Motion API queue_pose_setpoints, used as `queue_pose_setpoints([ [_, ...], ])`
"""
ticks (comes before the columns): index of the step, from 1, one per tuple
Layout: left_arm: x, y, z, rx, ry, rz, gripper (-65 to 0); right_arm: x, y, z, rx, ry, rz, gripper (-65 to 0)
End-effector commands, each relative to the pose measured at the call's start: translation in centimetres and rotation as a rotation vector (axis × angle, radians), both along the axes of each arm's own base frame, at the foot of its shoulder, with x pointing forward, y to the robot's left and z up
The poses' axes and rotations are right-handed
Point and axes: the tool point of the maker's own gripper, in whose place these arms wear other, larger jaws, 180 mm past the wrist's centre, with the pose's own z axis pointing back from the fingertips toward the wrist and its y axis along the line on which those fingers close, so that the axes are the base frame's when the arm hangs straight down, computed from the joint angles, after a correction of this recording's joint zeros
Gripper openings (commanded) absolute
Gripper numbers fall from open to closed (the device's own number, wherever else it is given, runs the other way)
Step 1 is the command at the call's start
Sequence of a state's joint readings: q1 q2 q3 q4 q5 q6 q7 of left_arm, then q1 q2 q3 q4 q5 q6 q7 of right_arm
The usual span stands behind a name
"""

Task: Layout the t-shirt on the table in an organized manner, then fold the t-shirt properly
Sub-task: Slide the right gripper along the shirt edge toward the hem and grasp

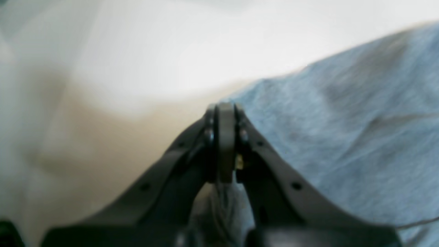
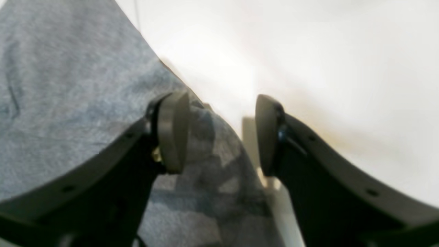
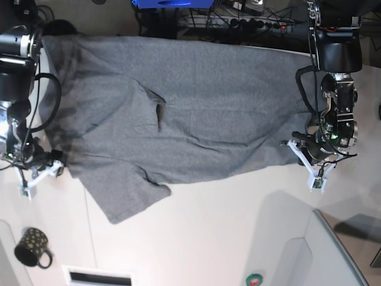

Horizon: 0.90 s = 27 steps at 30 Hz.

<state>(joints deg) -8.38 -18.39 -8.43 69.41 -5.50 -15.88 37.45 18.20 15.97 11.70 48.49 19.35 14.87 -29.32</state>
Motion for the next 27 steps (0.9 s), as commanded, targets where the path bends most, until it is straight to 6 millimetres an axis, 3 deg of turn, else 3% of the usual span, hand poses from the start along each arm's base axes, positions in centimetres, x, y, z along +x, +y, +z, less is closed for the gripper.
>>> queue_pose_setpoints([
  [1, 1.4, 0.6, 1.7, 0.009, -0.055, 0.004, -65.0, 2.1, -1.1, 2.2, -0.014, -0.081, -0.013, -33.5],
  [12, 1.4, 0.6, 1.7, 0.01, -0.055, 0.004, -65.0, 1.5, -1.3, -0.4, 0.029, -0.076, -0.048, -32.9],
  [16, 1.4, 0.7, 1.6, 0.01, -0.053, 0.005, -65.0, 2.1, -0.1, 0.2, 0.064, -0.107, 0.025, -33.5],
  [27, 1.3, 2.2, 2.2, 0.043, -0.053, 0.009, -65.0, 3.9, -0.1, 1.7, 0.063, -0.141, 0.025, -33.5],
])
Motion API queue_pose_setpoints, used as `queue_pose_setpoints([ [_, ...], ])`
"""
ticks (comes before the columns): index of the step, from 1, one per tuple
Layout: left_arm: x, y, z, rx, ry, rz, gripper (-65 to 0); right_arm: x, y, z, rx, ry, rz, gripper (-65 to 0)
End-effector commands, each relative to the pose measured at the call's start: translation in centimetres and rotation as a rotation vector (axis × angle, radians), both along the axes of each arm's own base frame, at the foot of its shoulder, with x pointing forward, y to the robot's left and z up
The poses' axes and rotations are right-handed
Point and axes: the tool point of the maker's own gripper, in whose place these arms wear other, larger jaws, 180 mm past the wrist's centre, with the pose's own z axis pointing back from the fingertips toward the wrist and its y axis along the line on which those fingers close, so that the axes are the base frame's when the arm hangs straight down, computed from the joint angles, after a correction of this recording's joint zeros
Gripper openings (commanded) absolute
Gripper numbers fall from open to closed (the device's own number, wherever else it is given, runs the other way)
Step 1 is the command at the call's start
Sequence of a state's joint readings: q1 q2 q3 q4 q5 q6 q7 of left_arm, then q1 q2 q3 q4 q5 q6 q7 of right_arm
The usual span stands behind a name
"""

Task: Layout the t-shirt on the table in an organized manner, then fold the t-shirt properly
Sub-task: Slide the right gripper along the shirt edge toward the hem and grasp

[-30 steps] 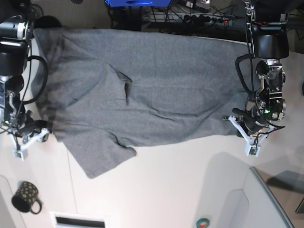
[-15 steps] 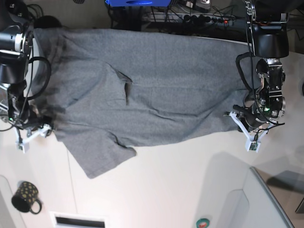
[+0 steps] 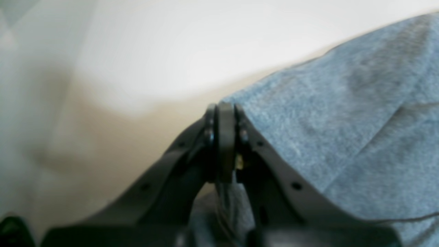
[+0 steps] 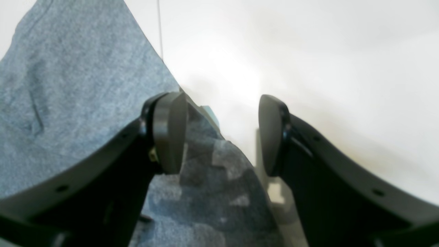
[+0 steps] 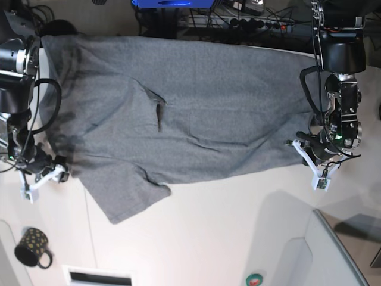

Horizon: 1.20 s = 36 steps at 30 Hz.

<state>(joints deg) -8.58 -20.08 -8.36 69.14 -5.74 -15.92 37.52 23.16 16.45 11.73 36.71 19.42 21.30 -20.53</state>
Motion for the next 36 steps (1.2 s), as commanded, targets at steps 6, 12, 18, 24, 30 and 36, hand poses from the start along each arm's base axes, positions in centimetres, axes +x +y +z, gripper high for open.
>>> queue_pose_setpoints([
  [6, 1.3, 1.0, 1.8, 0.022, -0.054, 0.004, -65.0, 0.4, -0.6, -0.2, 0.02, 0.004, -0.023, -33.5],
  [12, 1.3, 1.0, 1.8, 0.021, -0.054, 0.004, -65.0, 0.0, -0.6, -0.5, 0.02, 0.013, -0.023, -33.6],
  [18, 1.3, 1.0, 1.8, 0.021, -0.054, 0.004, -65.0, 0.0, 0.9, -0.8, 0.044, 0.016, -0.007, -33.6],
  [24, 1.3, 1.0, 1.8, 0.022, -0.054, 0.004, -65.0, 0.4, 1.9, -0.7, 0.058, 0.009, 0.001, -33.6],
  [30, 1.2, 1.0, 1.8, 0.022, -0.053, 0.005, -65.0, 0.3, 3.1, -1.1, 0.032, 0.025, 0.061, -33.6],
  [36, 1.2, 1.0, 1.8, 0.022, -0.053, 0.005, -65.0, 0.6, 4.1, -1.2, -0.007, 0.004, 0.116, -33.6],
])
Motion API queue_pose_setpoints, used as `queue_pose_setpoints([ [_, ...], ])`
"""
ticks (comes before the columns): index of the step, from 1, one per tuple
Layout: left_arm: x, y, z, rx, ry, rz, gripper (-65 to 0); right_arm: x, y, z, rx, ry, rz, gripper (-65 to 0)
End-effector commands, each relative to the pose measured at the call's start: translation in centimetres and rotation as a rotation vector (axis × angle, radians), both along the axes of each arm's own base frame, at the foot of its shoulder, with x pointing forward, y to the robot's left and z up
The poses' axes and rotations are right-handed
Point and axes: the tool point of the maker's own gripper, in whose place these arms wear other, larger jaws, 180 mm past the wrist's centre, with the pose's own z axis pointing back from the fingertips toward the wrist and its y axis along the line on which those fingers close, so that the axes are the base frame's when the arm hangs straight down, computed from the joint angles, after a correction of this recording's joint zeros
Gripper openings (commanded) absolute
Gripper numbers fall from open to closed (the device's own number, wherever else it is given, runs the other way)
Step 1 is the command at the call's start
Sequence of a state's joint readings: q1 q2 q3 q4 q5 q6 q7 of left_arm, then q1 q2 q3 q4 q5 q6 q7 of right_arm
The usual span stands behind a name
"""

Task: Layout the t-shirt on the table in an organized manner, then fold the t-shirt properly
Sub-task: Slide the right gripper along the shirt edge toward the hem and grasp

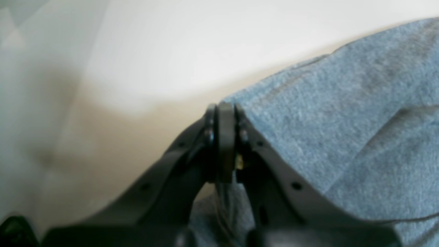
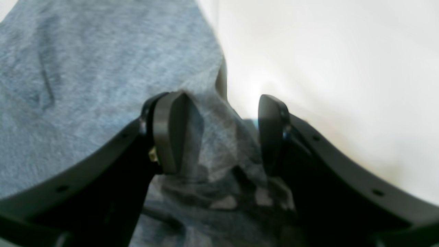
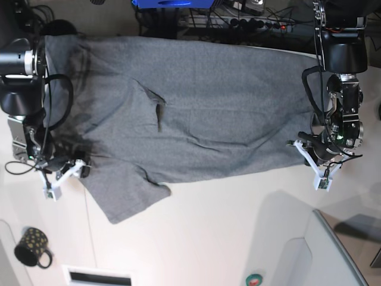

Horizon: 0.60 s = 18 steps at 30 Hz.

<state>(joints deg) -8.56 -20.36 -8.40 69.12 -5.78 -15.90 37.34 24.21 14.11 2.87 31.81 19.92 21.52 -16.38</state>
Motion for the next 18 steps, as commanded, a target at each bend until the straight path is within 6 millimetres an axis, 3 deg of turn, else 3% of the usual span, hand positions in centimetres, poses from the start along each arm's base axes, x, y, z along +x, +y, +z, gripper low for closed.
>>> queue_pose_setpoints([
  [1, 1.17, 0.8, 1.6, 0.018, -0.048, 0.003, -65.0, 1.21, -0.66, 1.21, -0.008, -0.037, -0.003, -33.6],
  [13, 1.07, 1.43, 1.8, 0.032, -0.047, 0.005, -65.0, 1.46, -0.67, 1.43, -0.01, -0.048, -0.004, -34.1],
  [18, 1.07, 1.43, 1.8, 0.032, -0.047, 0.005, -65.0, 1.97, -0.67, 1.86, -0.01, -0.059, -0.004, -47.3],
])
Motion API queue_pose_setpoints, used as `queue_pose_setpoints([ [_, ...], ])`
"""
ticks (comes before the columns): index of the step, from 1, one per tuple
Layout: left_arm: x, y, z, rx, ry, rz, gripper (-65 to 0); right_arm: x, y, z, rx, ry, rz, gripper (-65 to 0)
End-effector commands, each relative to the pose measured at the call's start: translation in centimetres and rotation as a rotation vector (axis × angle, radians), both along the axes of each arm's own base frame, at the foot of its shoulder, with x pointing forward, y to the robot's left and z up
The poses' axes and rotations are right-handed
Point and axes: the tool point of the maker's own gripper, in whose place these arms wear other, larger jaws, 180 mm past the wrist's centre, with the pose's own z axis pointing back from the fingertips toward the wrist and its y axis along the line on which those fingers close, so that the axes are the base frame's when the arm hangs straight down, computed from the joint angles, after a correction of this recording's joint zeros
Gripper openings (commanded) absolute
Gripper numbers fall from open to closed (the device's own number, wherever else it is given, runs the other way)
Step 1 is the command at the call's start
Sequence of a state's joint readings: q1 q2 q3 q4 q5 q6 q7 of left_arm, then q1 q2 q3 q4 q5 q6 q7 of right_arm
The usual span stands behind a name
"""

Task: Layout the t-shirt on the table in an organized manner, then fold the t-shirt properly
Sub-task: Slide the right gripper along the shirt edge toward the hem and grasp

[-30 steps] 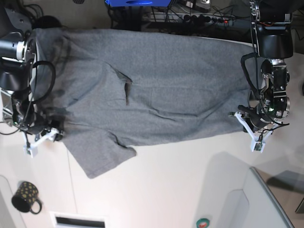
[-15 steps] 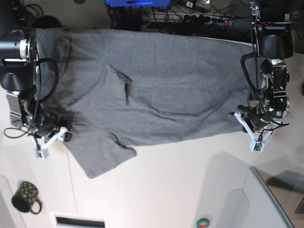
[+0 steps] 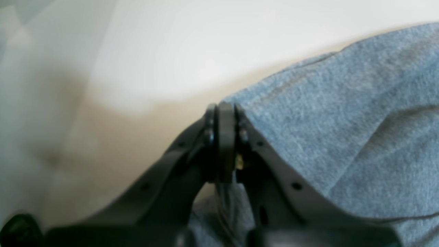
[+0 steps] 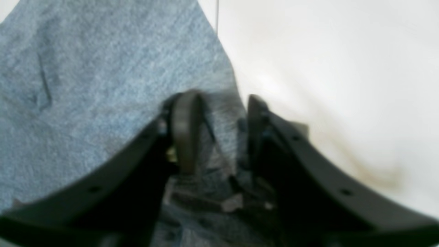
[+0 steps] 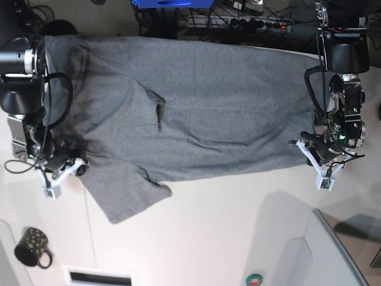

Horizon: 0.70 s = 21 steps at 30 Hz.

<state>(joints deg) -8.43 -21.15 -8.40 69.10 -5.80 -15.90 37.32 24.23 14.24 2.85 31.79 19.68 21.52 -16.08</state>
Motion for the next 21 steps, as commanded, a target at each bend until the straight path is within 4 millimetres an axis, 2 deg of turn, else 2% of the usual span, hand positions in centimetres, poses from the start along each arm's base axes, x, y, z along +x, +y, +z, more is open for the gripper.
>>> queue_pose_setpoints([
  [1, 1.2, 0.8, 1.6, 0.019, -0.049, 0.003, -65.0, 2.0, -0.5, 1.9, -0.004, -0.057, -0.004, -50.3],
  [9, 1.2, 0.7, 1.6, 0.019, -0.048, 0.001, -65.0, 2.1, -0.5, 2.0, -0.004, -0.061, -0.004, -61.4],
  [11, 1.2, 0.7, 1.6, 0.019, -0.048, 0.001, -65.0, 2.7, -0.4, 2.7, -0.008, -0.083, 0.002, -64.2],
  [18, 1.3, 0.8, 1.7, 0.02, -0.051, 0.001, -65.0, 4.4, -0.2, 5.3, -0.03, -0.162, 0.033, -64.7],
  [21, 1.8, 0.8, 2.2, 0.021, -0.065, 0.001, -65.0, 4.6, -0.2, 5.7, -0.033, -0.174, 0.035, -64.7],
])
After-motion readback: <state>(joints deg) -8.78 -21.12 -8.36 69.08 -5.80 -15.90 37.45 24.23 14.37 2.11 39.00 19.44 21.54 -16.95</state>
